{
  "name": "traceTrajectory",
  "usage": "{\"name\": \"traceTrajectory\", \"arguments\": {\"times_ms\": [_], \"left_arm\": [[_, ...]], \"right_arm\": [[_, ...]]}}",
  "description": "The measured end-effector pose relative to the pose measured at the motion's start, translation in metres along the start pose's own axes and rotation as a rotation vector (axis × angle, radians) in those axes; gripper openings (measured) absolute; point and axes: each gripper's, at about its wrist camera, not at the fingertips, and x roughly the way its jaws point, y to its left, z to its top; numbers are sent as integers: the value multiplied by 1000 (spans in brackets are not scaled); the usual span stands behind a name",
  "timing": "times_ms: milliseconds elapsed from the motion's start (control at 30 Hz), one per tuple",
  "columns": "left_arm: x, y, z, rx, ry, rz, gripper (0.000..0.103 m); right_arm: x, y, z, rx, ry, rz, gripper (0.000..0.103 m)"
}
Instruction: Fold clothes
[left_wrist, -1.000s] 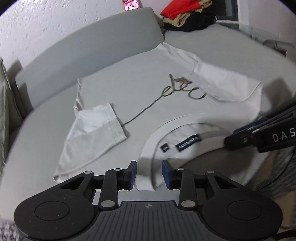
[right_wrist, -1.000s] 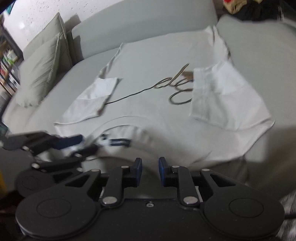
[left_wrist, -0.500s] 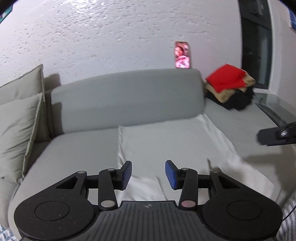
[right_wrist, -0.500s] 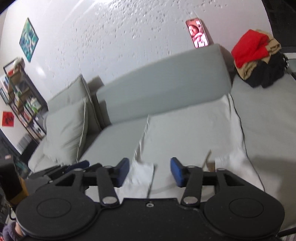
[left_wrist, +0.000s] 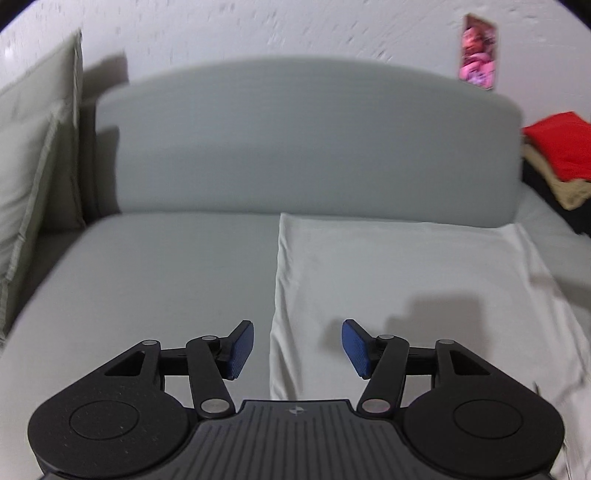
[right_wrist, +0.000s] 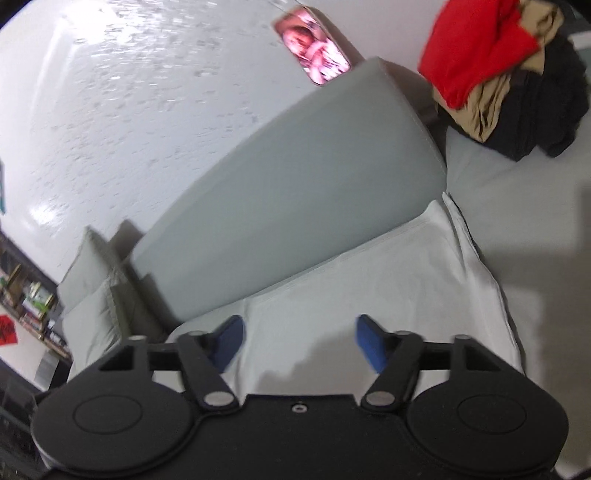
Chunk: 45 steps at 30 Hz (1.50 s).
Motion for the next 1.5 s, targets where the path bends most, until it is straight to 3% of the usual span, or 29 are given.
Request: {"name": "traceTrajectory", "arguments": {"times_ms": [33,100,267,333,533,700,933,1000,1033,1067,1100,1133,1267,1300,1500], "left_arm": [[10,1,3,3,7,1,52],[27,4,9,15,13,4,52],[60,18,32,41,-11,10,53],[75,26,42,34,-10,14,53],[126,50,59,-83,35,-24,56],[155,62,64,-150,51,-70,51],[172,35,88,-34,48,-141,50],[177,26,95,-9,51,-156,49],[181,22,98,0,53,-156,47],[183,18,101,12,51,-151,38],[184,13,103,22,47,-146,15],[184,10,105,29,48,-131,3],[177,-4,106,82,33,-42,4],[172,-5,106,86,21,-24,4],[119,-1,104,72,-59,37,4]], "right_arm": [[14,-7,4,3,8,-19,41],[36,-20,13,7,18,-63,36],[70,-54,41,12,-4,-145,37],[78,-68,56,9,-37,-197,43],[114,-106,88,-8,-15,-334,42],[131,-123,101,-4,25,-316,38],[140,-121,106,-106,81,-311,38],[144,-120,106,-130,90,-320,34],[147,-120,106,-148,94,-332,28],[152,-120,105,-164,102,-353,22],[156,-120,105,-173,111,-367,13],[160,-120,104,-180,121,-378,10],[169,-119,104,-173,141,-375,9],[167,-116,103,-175,129,-388,4],[118,-99,90,-152,-25,-429,3]]}}
